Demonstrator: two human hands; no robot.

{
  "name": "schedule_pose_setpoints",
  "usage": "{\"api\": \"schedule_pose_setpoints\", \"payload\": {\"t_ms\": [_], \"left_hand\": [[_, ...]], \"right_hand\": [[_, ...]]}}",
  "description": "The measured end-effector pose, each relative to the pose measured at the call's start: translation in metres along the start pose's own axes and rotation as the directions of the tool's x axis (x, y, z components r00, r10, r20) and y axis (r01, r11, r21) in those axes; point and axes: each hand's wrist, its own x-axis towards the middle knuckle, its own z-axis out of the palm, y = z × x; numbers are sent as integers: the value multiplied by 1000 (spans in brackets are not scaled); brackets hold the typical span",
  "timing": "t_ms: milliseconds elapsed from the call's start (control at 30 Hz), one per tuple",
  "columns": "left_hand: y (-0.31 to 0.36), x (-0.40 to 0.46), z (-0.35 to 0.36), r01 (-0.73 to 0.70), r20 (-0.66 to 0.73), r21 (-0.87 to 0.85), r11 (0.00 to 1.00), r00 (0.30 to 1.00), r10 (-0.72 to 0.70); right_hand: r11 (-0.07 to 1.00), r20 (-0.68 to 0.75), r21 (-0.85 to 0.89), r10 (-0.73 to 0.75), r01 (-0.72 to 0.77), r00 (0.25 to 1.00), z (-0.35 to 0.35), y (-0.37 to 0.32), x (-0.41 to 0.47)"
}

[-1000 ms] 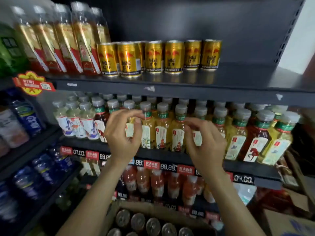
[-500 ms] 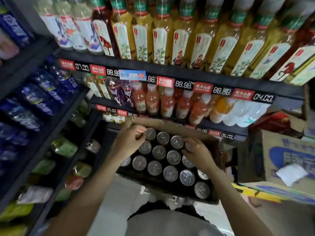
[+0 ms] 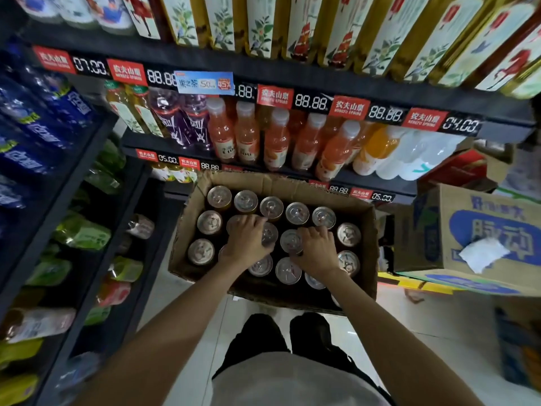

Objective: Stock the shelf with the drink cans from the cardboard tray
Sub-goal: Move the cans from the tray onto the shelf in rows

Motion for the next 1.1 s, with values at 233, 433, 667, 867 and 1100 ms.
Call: {"api": "schedule_pose_setpoints", "payload": {"t_ms": [233,433,667,867,1100], "left_hand": [[7,16,18,102,79,180,978,990,-118],[3,22,15,80,13,162,984,996,-83],[0,-1,-39,-16,-183,-517,856,979,-93],[35,-6,-129,-78,-147,-937,340,972,-181],[102,6,-212,-216,-235,-947,239,970,-58]], "right_hand": [[986,54,-105,134,-128,989,7,-16,19],[992,35,-53,117,-115,993,2,-12,20],[830,-224,557,185,-30,957,-44,-4,-15],[144,-85,988,246,50,965,-131,11,-36],[67,-167,985,207,156,964,-226,27,-48]]}}
